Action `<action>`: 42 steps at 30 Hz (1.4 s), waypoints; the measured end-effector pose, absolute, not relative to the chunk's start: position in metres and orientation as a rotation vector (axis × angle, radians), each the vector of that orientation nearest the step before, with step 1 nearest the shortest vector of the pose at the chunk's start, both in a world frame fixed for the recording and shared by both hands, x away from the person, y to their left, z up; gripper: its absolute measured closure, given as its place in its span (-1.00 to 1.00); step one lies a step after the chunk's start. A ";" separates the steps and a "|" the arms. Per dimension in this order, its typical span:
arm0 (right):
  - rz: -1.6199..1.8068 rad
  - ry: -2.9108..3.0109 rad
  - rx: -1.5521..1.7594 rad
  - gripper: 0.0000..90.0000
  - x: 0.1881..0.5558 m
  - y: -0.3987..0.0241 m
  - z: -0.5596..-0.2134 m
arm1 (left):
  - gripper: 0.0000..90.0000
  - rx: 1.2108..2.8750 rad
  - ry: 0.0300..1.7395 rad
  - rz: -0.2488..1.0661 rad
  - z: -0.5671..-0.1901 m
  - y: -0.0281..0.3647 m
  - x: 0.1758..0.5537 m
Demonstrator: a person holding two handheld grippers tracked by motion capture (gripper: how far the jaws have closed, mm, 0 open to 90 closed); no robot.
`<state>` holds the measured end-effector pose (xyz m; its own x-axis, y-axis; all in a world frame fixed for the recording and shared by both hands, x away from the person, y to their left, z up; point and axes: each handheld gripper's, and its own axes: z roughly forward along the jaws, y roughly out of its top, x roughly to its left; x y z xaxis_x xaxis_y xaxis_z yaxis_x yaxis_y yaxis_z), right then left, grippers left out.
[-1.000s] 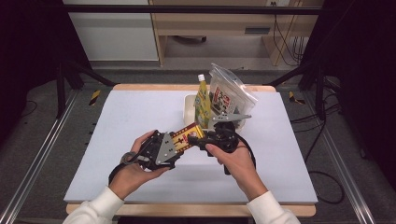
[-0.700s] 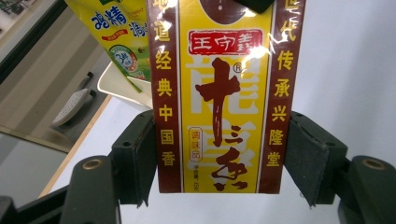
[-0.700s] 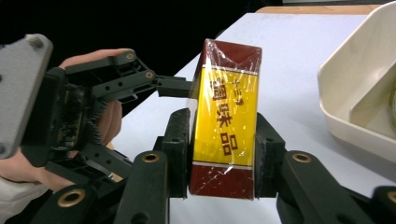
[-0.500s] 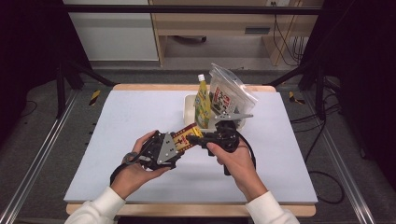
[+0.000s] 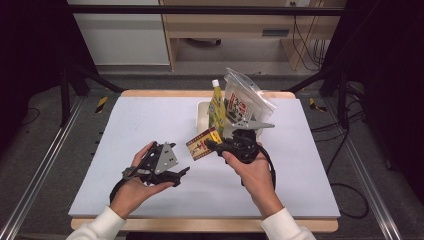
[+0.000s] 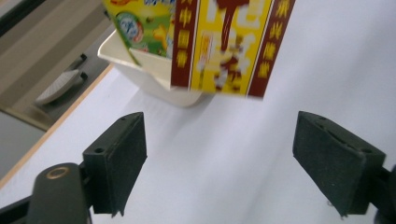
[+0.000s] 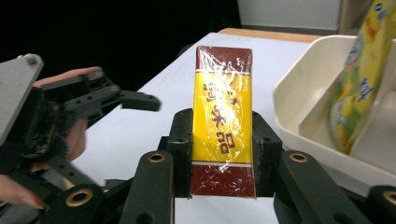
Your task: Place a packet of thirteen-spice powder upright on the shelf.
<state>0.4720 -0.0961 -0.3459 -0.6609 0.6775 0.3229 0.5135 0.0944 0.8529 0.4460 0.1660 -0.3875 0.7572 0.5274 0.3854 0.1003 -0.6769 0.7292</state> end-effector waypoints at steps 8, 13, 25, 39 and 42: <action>1.557 2.100 1.255 0.51 0.467 -0.085 -0.346 | -0.78 2.214 0.621 0.761 -0.401 0.205 0.439; 1.546 2.031 1.282 0.50 0.465 -0.078 -0.352 | -0.83 2.199 0.705 0.773 -0.413 0.230 0.437; 1.534 1.912 1.315 0.50 0.464 -0.069 -0.348 | -0.83 2.136 0.870 0.792 -0.435 0.276 0.432; 1.511 1.802 1.338 0.50 0.475 -0.048 -0.338 | -0.81 2.120 0.962 0.811 -0.438 0.295 0.430; 1.504 1.767 1.335 0.50 0.478 -0.047 -0.336 | -0.81 2.123 0.962 0.808 -0.440 0.294 0.430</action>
<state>0.4783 -0.0469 -0.3364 -0.4230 0.8751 0.2349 0.3714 -0.0690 0.9259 0.4295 0.2936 -0.4396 0.5385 0.8021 0.2582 0.3929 -0.5101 0.7651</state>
